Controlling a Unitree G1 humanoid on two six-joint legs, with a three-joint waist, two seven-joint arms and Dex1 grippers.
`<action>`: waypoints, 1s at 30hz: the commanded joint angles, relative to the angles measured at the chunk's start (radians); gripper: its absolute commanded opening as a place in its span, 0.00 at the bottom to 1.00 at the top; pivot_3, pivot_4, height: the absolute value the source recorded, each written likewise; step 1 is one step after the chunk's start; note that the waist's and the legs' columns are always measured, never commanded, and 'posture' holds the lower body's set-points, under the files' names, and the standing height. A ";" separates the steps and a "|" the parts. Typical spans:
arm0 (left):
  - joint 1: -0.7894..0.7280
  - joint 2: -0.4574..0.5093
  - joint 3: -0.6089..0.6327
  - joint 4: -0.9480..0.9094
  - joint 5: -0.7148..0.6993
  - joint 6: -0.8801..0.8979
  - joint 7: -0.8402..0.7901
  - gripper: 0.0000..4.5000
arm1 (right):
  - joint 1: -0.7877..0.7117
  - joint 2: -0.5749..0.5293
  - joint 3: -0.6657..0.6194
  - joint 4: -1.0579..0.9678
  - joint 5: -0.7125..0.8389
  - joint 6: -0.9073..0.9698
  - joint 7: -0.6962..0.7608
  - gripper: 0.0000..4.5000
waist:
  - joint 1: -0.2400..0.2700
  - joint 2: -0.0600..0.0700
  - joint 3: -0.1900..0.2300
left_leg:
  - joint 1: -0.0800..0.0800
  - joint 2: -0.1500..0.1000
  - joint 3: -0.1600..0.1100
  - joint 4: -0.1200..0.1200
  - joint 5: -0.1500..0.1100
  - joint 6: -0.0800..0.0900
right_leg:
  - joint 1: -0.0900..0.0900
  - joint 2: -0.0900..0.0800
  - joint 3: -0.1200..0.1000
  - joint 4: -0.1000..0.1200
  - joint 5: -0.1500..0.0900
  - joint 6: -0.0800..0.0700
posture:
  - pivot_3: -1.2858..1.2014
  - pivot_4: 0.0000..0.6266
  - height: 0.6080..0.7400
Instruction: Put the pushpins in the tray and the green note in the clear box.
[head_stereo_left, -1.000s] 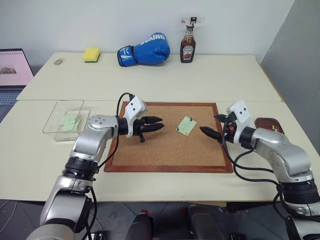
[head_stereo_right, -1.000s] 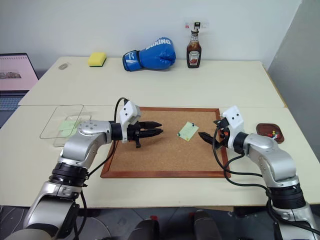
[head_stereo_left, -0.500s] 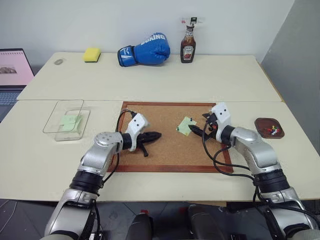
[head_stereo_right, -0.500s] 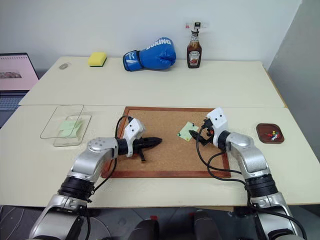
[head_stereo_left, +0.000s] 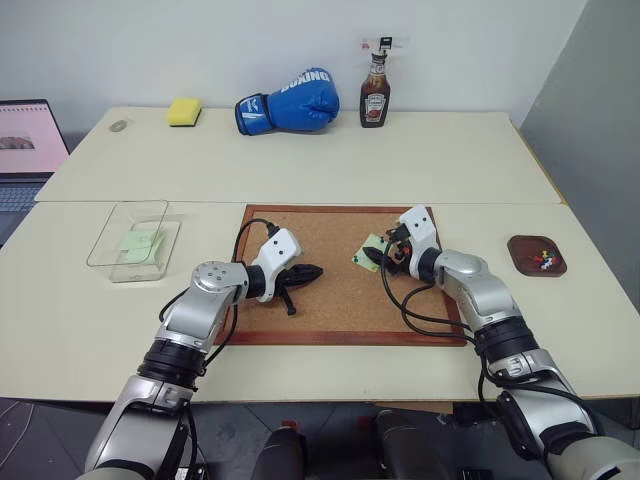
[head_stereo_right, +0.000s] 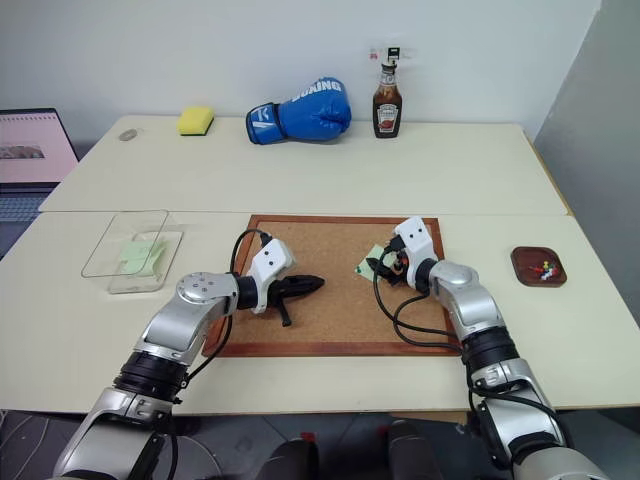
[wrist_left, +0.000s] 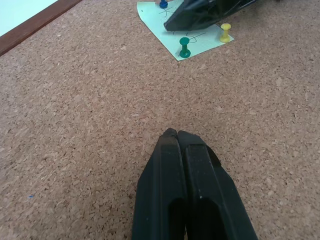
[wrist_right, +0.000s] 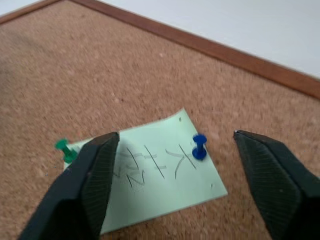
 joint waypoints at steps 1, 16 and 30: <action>0.000 0.018 -0.006 0.008 0.020 0.013 -0.006 0.00 | -0.039 0.006 -0.033 0.024 0.000 -0.041 0.011 0.62 | -0.001 0.000 0.000 | 0.000 0.000 0.000 0.000 0.000 0.000 | 0.000 0.000 0.000 0.000 0.000 0.000 | 0.52 0.24 1.00; -0.008 0.018 -0.016 0.019 0.028 0.011 -0.008 0.00 | -0.043 0.020 -0.051 0.039 -0.014 -0.103 0.022 0.00 | -0.002 0.000 0.000 | 0.001 0.000 0.000 0.000 0.000 0.000 | 0.000 0.000 0.000 0.002 0.000 0.001 | 0.52 0.24 1.00; -0.002 0.018 -0.029 0.026 0.047 0.029 -0.008 0.00 | 0.031 0.003 -0.085 -0.198 -0.006 -0.060 -0.033 0.00 | -0.002 0.000 0.000 | 0.001 0.000 0.000 0.001 0.000 0.000 | -0.001 0.000 0.000 0.006 -0.002 0.002 | 0.52 0.24 1.00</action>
